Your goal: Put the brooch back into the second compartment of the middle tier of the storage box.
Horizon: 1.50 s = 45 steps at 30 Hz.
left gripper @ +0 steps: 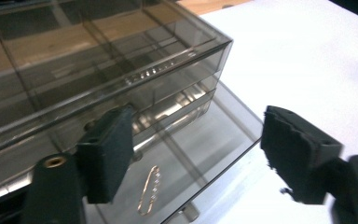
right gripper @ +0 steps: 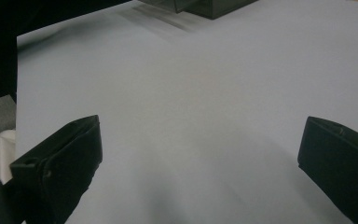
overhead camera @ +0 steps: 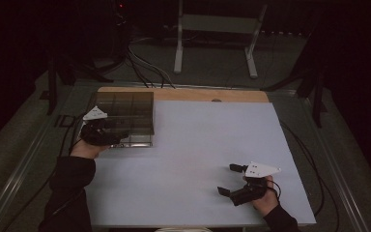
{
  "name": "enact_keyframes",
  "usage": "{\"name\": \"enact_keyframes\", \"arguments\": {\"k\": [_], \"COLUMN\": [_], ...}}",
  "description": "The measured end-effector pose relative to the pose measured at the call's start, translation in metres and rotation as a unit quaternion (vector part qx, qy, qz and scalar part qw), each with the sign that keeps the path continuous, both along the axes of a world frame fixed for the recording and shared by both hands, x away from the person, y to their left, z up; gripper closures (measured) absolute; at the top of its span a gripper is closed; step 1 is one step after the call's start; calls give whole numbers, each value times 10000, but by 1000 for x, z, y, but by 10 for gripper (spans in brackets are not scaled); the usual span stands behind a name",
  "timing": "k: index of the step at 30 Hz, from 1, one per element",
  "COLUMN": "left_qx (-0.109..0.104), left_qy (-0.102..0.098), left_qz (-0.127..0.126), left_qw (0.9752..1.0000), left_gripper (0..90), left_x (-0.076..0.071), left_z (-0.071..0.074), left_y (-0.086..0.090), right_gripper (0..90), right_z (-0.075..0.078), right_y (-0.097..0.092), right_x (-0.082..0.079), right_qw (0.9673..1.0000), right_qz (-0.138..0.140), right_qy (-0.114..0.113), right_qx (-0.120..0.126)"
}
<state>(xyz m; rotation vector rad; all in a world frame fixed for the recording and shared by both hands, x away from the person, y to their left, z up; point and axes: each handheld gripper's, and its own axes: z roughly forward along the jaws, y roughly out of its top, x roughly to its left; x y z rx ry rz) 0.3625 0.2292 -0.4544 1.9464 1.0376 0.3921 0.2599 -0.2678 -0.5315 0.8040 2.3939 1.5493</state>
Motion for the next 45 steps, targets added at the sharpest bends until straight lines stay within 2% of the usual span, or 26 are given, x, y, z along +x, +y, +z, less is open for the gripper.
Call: {"name": "enact_keyframes", "arguments": {"k": [3,6,10,13,16,19,22,25,29,31,34,37,40,45], "left_qx": [12,-74,-306,-372,-474,-449,-527,-498,-591,-561,-679,-613,-768,-678], "left_qy": [-57,-120,-160,-195,-138,-157,-200,-248,-285,-334,-315,-290,-215,-225], "left_qz": [-125,-228,-425,-446,-417,-576,-659,-673,-920,-1049,-1267,-1395,-1526,-1830], "left_qw": [9999,9996,9985,9981,9979,9972,9962,9962,9936,9923,9891,9879,9851,9805], "left_gripper": [206,163,91,88,55,26,13,8,5,5,6,6,6,7], "left_x": [-3,-6,-8,-9,-9,-10,-11,-13,-16,-17,-19,-21,-23,-30], "left_z": [6,11,16,18,19,20,21,22,23,24,23,23,22,19], "left_y": [-7,-12,-15,-17,-20,-25,-29,-33,-39,-44,-51,-61,-70,-89], "right_gripper": [0,0,0,0,0,0,0,0,0,0,0,0,0,0], "right_z": [0,0,0,0,0,0,0,0,0,0,0,0,0,0], "right_y": [0,0,0,0,0,0,0,1,1,1,0,-1,-1,0], "right_x": [0,0,0,-1,0,-1,0,0,1,0,0,0,0,0], "right_qw": [10000,10000,10000,10000,10000,10000,10000,10000,10000,10000,10000,10000,10000,10000], "right_qz": [3,-2,1,-4,-4,2,-3,6,26,18,12,11,-1,10], "right_qy": [-21,-4,-17,-24,-12,-25,-5,-11,-10,-11,-7,-14,-9,-15], "right_qx": [-2,-2,-2,1,-6,-9,-3,-1,-13,-6,2,-9,23,1]}}
